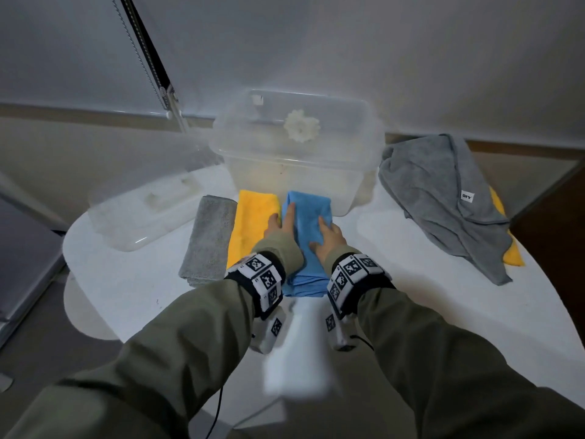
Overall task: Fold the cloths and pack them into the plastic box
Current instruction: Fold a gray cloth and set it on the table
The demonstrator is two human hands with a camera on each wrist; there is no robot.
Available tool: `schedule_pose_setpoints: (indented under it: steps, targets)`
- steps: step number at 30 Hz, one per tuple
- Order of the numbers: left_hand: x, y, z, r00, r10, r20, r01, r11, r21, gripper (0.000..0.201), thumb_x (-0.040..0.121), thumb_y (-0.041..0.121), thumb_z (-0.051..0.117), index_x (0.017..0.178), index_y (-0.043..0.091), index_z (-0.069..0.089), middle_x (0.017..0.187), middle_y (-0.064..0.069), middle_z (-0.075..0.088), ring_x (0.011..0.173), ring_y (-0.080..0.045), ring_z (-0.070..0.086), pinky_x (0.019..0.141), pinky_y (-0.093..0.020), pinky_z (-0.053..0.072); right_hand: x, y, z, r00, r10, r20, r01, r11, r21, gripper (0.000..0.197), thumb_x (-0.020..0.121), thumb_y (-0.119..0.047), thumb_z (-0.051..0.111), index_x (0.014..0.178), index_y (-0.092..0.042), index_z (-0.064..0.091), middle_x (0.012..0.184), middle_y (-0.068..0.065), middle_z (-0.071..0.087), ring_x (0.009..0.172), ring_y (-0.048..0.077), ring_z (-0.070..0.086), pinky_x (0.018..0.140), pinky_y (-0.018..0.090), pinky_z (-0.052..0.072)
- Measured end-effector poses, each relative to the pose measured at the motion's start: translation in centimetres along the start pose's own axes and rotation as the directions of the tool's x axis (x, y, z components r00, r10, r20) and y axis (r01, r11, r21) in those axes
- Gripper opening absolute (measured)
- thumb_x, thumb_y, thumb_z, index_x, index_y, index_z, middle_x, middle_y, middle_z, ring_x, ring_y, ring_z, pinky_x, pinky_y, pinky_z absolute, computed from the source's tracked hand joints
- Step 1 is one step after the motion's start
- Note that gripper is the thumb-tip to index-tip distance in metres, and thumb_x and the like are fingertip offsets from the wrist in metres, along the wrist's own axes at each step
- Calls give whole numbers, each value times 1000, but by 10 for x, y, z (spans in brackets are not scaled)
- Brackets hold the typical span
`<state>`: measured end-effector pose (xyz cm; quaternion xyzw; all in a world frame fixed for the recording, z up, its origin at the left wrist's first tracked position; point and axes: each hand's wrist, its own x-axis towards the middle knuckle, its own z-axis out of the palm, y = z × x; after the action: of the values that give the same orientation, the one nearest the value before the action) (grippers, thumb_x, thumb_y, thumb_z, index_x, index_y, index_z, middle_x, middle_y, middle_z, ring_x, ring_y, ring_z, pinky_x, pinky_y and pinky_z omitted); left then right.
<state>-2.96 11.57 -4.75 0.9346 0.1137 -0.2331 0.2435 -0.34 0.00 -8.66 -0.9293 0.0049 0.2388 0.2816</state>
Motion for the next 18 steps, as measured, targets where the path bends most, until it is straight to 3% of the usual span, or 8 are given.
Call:
schedule_pose_setpoints:
  steps: [2, 4, 6, 7, 9, 12, 15, 18]
  targets:
    - [1, 7, 1, 994, 110, 15, -111, 971, 213, 91, 85, 19, 58, 146, 33, -8, 155, -4, -19, 145, -30, -6, 116, -45, 19, 0, -4, -1, 999, 2, 33, 0, 997, -74, 67, 95, -34, 46, 150, -29, 7, 158, 5, 7, 141, 31, 21, 116, 44, 22]
    - [7, 16, -1, 978, 150, 144, -200, 873, 445, 84, 87, 21, 55, 147, 30, -3, 155, -2, -22, 144, -30, -15, 115, -51, 12, 2, 0, -7, 998, -25, 62, 23, 999, 32, 68, 92, -35, 52, 149, -26, 16, 156, 9, 16, 140, 32, 26, 115, 42, 25]
    - [16, 25, -7, 965, 78, 252, -215, 786, 579, 76, 91, 26, 51, 148, 25, 1, 156, -4, -16, 145, -31, -9, 115, -55, 14, 1, 11, -21, 996, -66, 57, 45, 950, 309, 57, 90, -23, 59, 142, -14, 37, 141, 14, 43, 128, 29, 45, 107, 30, 37]
    - [20, 29, -11, 960, 42, 277, -214, 747, 629, 73, 91, 27, 50, 148, 23, 4, 157, -6, -10, 145, -32, -3, 114, -55, 18, 2, 22, -31, 999, -43, 32, 25, 904, 426, 45, 90, -15, 59, 134, -8, 49, 123, 15, 58, 112, 27, 56, 95, 22, 44]
    - [21, 37, -18, 958, 32, 285, -236, 653, 720, 64, 90, 30, 51, 146, 22, 22, 156, -8, 13, 141, -32, 21, 110, -52, 30, 3, 46, -62, 997, 36, -62, -2, 879, 476, 26, 89, -8, 59, 115, -6, 62, 98, 14, 64, 90, 22, 58, 79, 18, 46]
    - [19, 54, -20, 970, 118, 215, -245, 488, 838, 46, 84, 36, 55, 128, 23, 48, 134, -4, 48, 120, -29, 48, 97, -42, 43, 10, 88, -119, 970, 142, -199, -90, 964, 250, 29, 91, -8, 55, 120, -6, 60, 112, 14, 60, 99, 24, 54, 78, 14, 46]
    - [11, 87, -21, 971, 228, 70, -188, 551, 813, 38, 90, 31, 41, 125, 19, 49, 125, -7, 49, 117, -29, 46, 95, -39, 37, 10, 127, -163, 900, 236, -366, -325, 923, -204, 24, 90, -23, 54, 112, -25, 63, 133, 12, 45, 126, 34, 38, 105, 37, 32]
    - [8, 132, -14, 947, 306, 98, -266, 577, 772, 37, 90, 20, 40, 124, 13, 51, 128, -11, 51, 119, -29, 50, 96, -36, 37, 2, 152, -186, 872, 311, -379, -438, 841, -317, 31, 89, -34, 52, 119, -31, 57, 146, 12, 22, 134, 35, 21, 108, 44, 24]
